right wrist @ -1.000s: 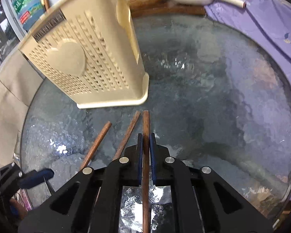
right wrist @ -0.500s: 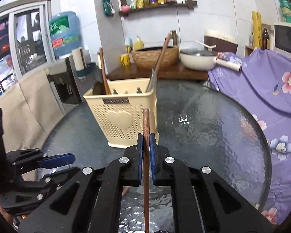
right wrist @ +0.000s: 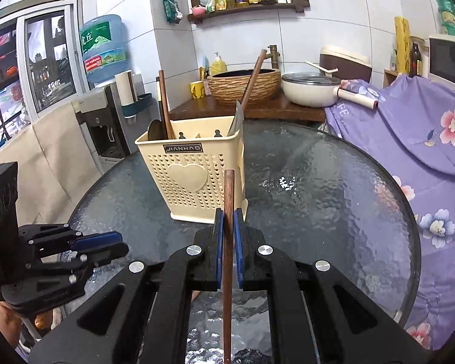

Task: Organize utensils
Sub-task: 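Carry the spoon and brown chopstick up toward the cream holder with both tools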

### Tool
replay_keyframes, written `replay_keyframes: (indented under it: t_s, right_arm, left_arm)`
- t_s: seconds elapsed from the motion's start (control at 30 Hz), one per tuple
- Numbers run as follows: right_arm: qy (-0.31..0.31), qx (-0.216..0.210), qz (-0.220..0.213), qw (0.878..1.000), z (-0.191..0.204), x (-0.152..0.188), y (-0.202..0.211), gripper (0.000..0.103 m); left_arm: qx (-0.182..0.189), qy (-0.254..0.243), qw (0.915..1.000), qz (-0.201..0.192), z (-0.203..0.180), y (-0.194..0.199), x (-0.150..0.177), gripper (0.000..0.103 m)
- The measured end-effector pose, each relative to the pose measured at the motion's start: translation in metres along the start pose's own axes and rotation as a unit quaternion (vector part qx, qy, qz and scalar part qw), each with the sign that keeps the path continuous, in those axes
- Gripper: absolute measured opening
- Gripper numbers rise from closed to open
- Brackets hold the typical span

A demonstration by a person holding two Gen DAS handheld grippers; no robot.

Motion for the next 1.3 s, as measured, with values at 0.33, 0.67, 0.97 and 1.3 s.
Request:
replay_keyframes:
  t_s: [0.33, 0.67, 0.97, 1.3]
  right_arm:
    - [0.003, -0.004, 0.005, 1.0, 0.004, 0.001, 0.002, 0.008]
    - [0.006, -0.006, 0.013, 1.0, 0.005, 0.003, 0.0, 0.008]
    - [0.007, -0.01, 0.008, 1.0, 0.009, 0.002, 0.003, 0.008]
    - [0.01, -0.032, -0.03, 0.999, 0.013, -0.009, 0.032, 0.008]
  left_arm:
    - [0.073, -0.068, 0.9932, 0.06, -0.034, -0.045, 0.017, 0.063]
    - [0.087, -0.075, 0.9872, 0.111, -0.033, -0.077, 0.029, 0.048]
    - [0.062, -0.085, 0.9899, 0.096, -0.041, -0.069, 0.026, 0.036]
    - [0.04, -0.035, 0.9986, -0.004, -0.021, -0.01, -0.007, 0.035]
Point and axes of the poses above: each gripper's, at about its wrist camera, not at the fingertips, and y roughly against the way its jaws point, z to its left, x to its underside, the point moved 1 cm from there along -y, roughly the way its jaws point, and after that the axes turned 14 degrees about -y, right-handed, at the moved point
